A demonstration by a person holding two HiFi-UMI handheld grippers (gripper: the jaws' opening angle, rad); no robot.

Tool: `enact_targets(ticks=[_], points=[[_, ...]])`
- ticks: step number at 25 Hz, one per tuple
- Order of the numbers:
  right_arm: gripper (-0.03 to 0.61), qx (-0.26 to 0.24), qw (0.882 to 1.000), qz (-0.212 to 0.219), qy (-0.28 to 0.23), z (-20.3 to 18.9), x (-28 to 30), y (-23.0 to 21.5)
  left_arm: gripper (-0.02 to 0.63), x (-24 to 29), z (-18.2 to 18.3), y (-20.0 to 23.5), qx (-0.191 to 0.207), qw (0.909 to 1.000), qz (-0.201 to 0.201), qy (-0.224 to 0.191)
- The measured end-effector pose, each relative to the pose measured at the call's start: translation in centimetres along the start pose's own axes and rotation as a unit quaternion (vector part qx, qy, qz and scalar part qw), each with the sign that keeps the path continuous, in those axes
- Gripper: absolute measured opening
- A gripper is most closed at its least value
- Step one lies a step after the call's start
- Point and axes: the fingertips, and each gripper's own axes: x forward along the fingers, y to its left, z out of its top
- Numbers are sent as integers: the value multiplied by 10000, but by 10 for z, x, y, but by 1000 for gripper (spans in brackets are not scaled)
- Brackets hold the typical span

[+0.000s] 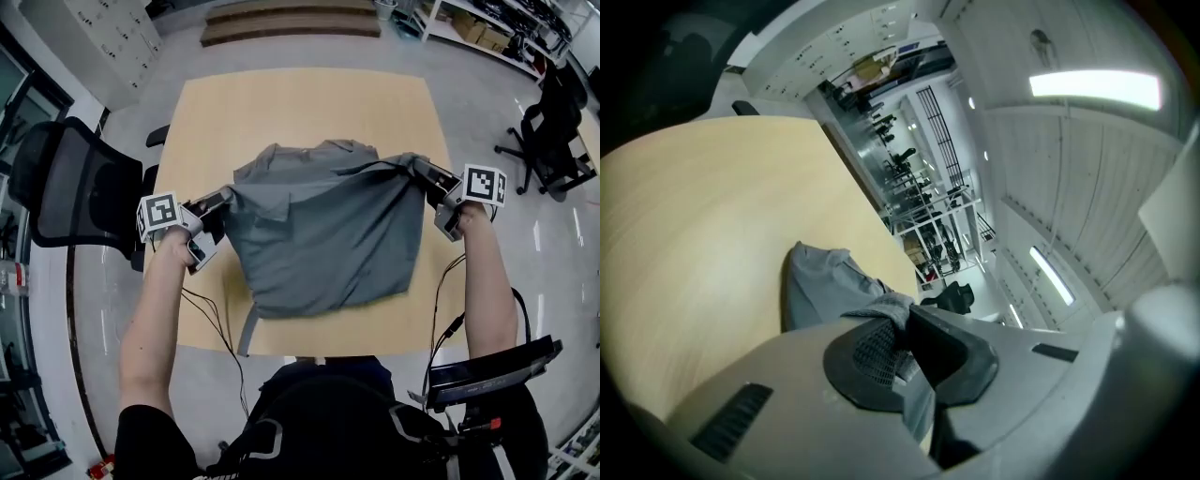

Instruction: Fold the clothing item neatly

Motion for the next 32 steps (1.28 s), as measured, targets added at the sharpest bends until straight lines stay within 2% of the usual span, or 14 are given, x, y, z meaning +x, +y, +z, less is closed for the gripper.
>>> enact_targets(ticks=[5,10,16,22,28,30,32], points=[[23,85,9999,24,132,1,19,-23,6,10,4,17,-238,9992,248,-198],[23,405,9985,85,354,20,84,-87,6,63,55,66,-518,9963,636,-274],[23,565,9971,57,506,18,121,-124,6,82,76,109,-877,9912,926,-366],[23,854,9947,-121,565,19,143,-151,6,88,98,121,-1289,9867,802,-582],[23,1090,9915,-132,702,9,151,-167,6,79,97,140,-1625,9817,828,-539],[23,1153,9906,-183,708,7,152,-172,6,71,96,145,-1556,9824,882,-529],[23,1218,9895,-235,736,5,153,-176,15,58,97,158,-1282,9830,1199,-533]])
